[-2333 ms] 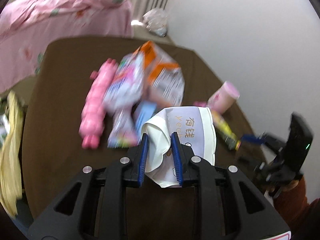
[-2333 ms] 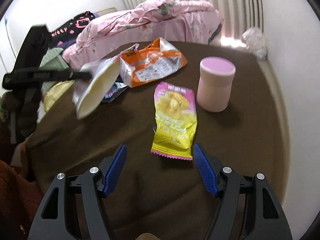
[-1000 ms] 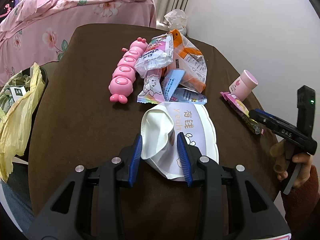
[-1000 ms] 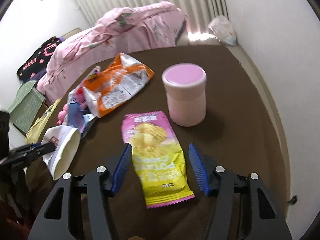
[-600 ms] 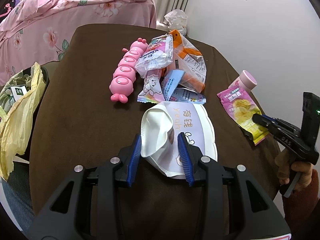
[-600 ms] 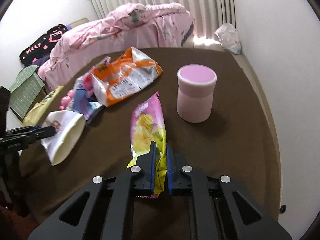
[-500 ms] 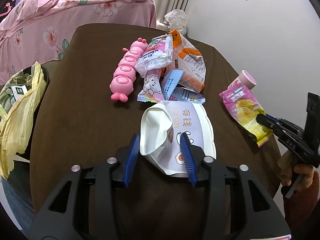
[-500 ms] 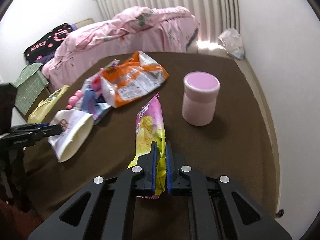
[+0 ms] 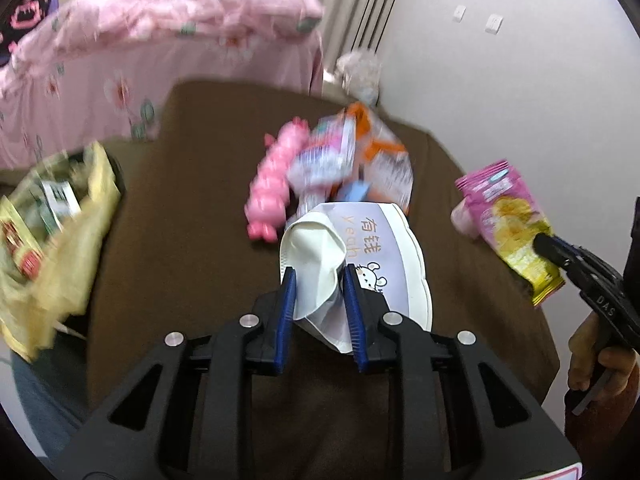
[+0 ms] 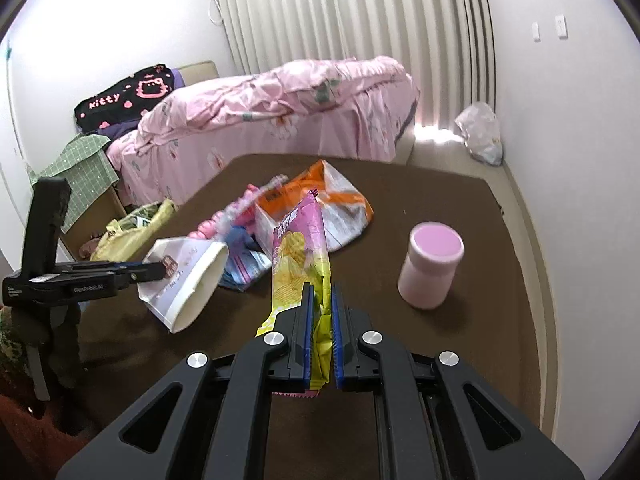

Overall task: Collect trash
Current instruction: 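Lift the bowl and chip bag and carry both tools over the yellow bag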

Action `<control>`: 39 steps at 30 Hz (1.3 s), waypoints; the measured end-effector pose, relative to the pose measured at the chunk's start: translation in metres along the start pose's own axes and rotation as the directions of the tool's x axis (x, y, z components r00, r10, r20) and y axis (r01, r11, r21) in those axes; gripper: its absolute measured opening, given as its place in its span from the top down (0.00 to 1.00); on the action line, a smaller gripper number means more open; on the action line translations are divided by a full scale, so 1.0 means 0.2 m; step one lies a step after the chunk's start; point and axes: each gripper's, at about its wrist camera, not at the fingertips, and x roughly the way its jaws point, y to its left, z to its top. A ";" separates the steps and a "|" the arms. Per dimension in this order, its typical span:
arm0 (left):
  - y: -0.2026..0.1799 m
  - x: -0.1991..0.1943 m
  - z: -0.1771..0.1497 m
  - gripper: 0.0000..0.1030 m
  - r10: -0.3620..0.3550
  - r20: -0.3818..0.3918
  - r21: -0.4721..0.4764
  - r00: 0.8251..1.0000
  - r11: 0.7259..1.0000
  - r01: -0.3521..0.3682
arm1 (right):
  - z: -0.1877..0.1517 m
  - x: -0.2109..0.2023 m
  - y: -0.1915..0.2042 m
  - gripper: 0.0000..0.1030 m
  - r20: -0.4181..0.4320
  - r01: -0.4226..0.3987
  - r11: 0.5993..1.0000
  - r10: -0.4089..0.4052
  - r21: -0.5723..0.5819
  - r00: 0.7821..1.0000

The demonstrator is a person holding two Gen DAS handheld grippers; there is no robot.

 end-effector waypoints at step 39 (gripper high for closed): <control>0.95 -0.68 0.01 0.77 0.442 0.237 -0.306 0.865 0.879 -0.365 | 0.62 0.31 1.17 0.91 0.014 -0.256 0.909 0.276 -0.330 0.961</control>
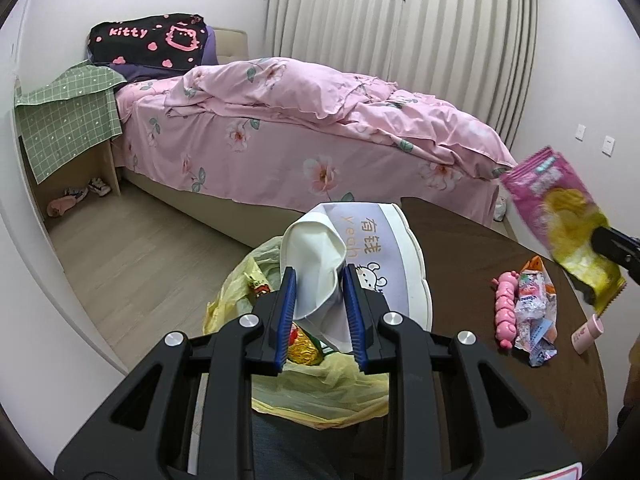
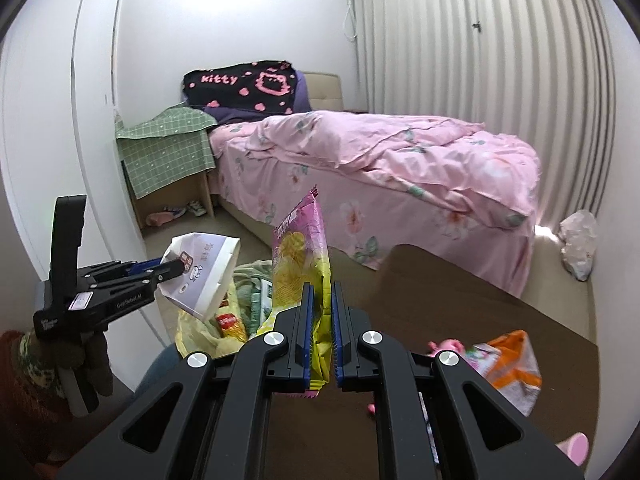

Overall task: Collect trash
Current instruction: 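Lift the bowl and chip bag and carry both tools over the yellow bag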

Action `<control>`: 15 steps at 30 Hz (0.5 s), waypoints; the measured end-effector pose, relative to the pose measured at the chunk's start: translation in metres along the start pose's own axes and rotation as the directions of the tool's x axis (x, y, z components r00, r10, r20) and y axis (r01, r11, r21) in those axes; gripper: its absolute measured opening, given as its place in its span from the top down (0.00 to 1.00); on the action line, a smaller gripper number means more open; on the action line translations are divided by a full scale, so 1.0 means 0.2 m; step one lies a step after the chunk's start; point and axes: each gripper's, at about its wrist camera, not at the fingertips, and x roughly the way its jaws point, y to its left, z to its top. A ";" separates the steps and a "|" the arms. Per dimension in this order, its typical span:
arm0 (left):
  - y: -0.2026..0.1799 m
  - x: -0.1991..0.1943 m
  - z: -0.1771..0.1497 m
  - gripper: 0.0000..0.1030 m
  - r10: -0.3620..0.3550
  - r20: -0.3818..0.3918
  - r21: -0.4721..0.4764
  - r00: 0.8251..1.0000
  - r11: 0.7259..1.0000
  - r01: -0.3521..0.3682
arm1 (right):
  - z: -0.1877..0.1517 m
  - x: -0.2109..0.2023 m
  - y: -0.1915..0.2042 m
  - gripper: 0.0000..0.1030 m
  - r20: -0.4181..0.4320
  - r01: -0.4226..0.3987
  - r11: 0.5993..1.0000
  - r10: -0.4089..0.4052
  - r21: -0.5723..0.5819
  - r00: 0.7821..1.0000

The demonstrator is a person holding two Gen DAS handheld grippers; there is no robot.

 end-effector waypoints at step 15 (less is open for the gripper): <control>0.03 0.47 -0.14 0.77 0.149 -0.167 0.039 0.975 0.989 -0.145 | 0.02 0.59 0.03 0.91 -0.109 -0.077 0.997 0.078 0.012 0.991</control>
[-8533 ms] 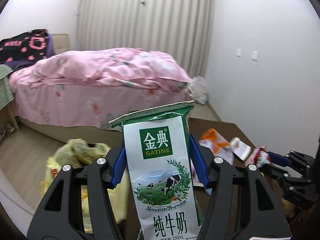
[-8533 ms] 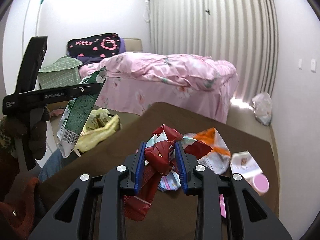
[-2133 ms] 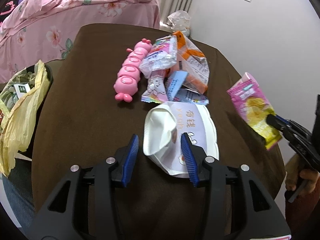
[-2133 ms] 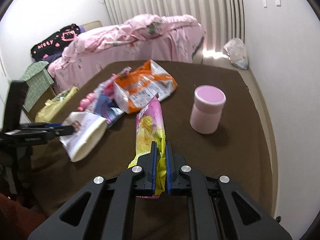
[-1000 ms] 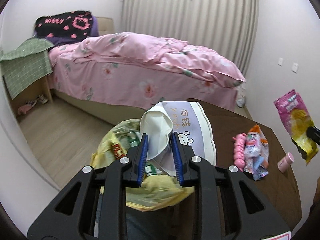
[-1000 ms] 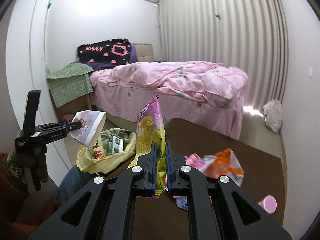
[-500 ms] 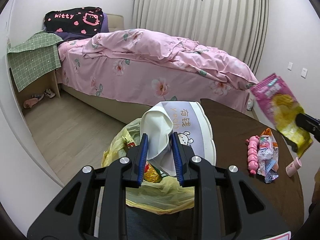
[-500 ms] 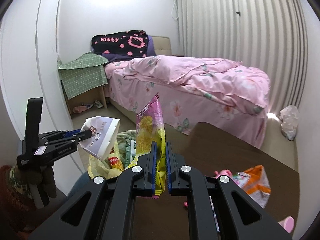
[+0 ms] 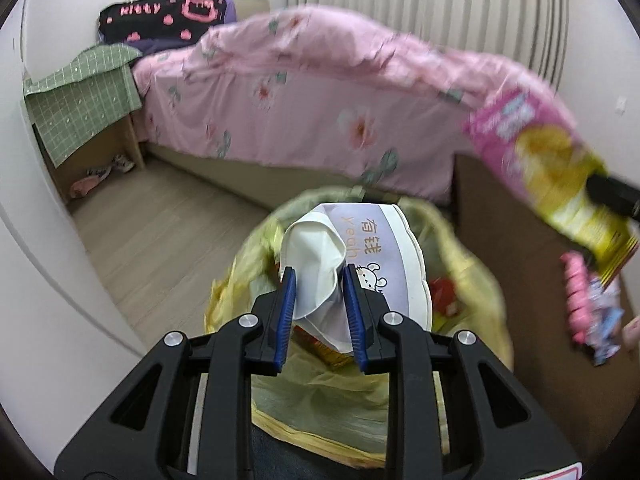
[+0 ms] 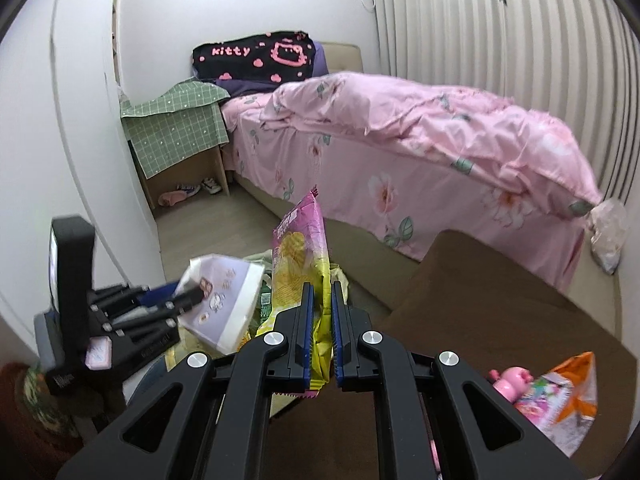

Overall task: Collect trash
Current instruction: 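Lift the bowl and chip bag and carry both tools over the yellow bag, then lower both tools into the yellow bag and open them to drop the items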

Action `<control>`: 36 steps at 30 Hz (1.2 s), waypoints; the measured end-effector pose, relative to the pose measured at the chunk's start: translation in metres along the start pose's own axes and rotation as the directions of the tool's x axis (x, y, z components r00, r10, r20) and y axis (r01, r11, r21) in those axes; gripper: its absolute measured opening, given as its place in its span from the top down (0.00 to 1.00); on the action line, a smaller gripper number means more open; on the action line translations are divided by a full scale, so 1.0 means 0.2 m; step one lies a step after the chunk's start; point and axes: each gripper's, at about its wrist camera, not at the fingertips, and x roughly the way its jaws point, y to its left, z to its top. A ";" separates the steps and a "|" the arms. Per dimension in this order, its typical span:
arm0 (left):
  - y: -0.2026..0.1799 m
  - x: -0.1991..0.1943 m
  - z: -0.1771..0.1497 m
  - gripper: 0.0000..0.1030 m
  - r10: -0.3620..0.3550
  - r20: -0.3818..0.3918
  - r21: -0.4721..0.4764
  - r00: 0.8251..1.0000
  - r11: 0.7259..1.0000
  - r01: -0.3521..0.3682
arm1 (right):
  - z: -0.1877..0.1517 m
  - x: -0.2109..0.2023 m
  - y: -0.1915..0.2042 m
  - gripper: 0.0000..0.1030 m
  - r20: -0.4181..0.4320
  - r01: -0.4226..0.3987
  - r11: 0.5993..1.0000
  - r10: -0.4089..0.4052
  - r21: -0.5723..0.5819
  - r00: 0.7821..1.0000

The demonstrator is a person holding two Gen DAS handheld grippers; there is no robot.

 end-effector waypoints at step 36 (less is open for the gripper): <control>0.03 0.22 -0.10 0.80 -0.076 -0.115 -0.061 0.990 0.996 0.069 | -0.19 0.61 -0.04 0.91 -0.323 -0.099 0.995 0.090 -0.010 0.942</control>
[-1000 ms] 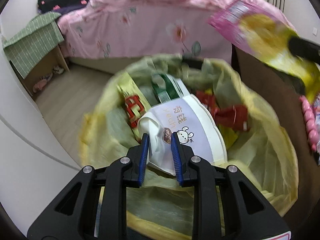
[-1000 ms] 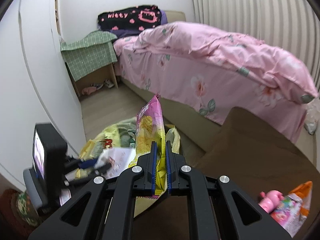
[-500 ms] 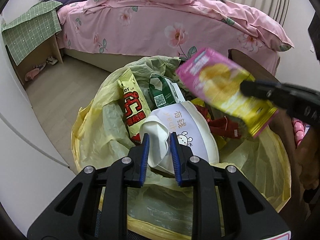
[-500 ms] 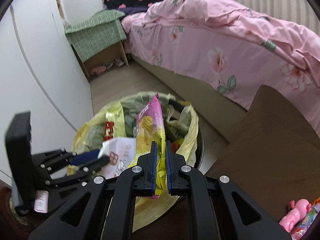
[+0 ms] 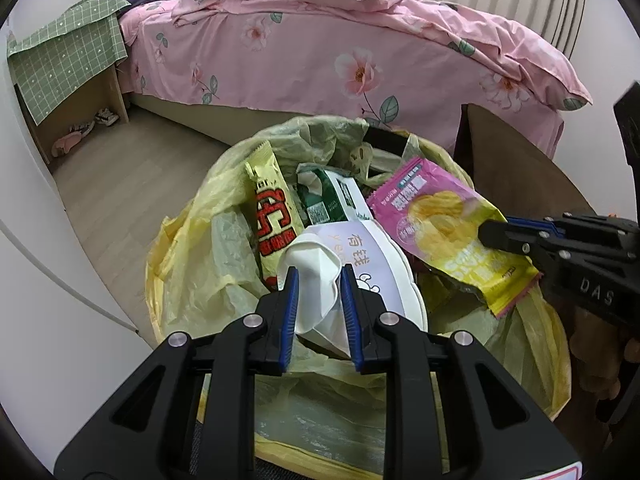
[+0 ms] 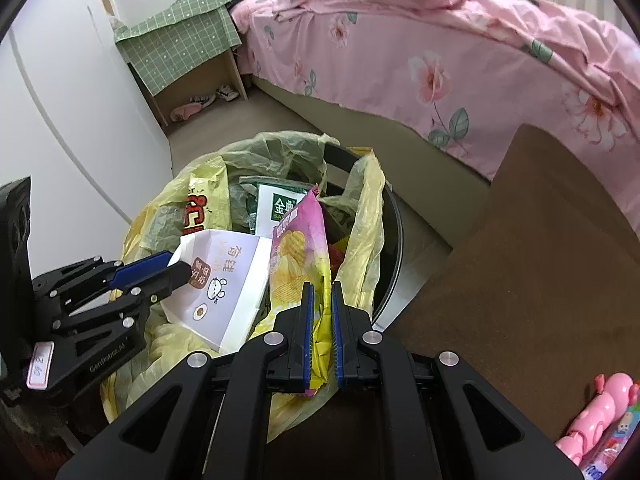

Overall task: Collect trash
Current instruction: 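Lower both tools into the yellow bag and open them to drop the items, then move both tools back over the table toward the pink toy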

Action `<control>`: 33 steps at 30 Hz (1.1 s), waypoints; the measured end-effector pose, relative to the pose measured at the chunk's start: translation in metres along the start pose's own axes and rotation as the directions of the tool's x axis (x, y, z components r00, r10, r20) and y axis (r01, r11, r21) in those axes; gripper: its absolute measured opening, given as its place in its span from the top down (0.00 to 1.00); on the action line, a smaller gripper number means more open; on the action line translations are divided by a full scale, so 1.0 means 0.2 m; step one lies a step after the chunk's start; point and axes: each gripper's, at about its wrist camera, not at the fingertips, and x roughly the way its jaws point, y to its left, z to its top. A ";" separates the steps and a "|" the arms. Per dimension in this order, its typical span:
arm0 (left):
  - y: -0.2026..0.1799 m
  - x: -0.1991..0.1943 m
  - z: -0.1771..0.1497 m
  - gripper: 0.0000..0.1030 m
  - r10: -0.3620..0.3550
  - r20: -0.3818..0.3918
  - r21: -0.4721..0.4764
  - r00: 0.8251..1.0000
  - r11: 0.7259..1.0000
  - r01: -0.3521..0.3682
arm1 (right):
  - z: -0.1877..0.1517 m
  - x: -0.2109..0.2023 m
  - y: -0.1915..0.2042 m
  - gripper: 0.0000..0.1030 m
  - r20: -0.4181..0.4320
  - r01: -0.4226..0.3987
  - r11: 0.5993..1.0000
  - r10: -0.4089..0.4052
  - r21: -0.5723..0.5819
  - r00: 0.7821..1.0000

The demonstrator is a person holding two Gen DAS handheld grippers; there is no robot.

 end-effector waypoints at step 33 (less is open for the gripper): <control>-0.88 -0.34 0.02 0.45 -0.406 0.044 0.247 0.913 0.890 0.384 | -0.87 -1.03 -0.70 0.42 0.262 0.164 0.922 -0.265 0.351 0.928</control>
